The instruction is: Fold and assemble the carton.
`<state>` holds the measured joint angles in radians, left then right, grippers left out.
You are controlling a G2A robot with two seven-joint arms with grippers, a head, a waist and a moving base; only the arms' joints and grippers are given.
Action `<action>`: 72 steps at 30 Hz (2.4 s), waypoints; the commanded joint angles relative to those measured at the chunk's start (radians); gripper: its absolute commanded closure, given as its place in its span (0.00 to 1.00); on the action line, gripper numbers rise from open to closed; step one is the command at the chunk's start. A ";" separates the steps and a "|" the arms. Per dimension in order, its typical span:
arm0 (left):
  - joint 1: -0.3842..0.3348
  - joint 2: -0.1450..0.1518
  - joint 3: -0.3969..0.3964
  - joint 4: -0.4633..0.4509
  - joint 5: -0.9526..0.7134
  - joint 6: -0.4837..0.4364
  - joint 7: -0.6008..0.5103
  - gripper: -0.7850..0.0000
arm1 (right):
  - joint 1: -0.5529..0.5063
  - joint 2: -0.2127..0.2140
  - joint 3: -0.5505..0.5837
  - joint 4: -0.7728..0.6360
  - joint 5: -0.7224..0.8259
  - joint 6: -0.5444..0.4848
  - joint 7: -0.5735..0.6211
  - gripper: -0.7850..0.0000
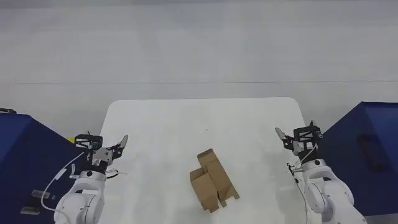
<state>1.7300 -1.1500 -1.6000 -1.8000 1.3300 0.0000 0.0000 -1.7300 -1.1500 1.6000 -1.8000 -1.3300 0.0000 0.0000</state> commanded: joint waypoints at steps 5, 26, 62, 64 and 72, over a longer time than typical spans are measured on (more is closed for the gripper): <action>0.047 0.001 -0.015 -0.060 -0.259 -0.177 -0.183 0.00 | 0.000 0.000 0.000 0.000 0.000 0.000 0.000 0.00; 0.022 0.006 -0.063 -0.096 -0.907 -0.115 -0.706 0.00 | 0.000 0.000 0.000 0.000 0.000 0.000 0.000 0.00; -0.280 -0.048 0.477 0.350 -1.216 -0.117 -0.924 0.04 | 0.000 0.000 0.000 0.000 0.000 0.000 0.000 0.00; -0.293 -0.049 0.489 0.364 -1.228 -0.133 -0.933 0.12 | 0.000 0.000 0.000 0.000 0.000 0.000 0.000 0.00; -0.364 -0.058 0.520 0.463 -1.347 -0.184 -0.984 0.33 | 0.000 0.000 0.000 0.000 0.000 0.000 0.000 0.00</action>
<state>1.3837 -1.2064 -1.0821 -1.3621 0.0069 -0.1801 -0.9771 -1.7300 -1.1500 1.6000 -1.8000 -1.3300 0.0000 0.0000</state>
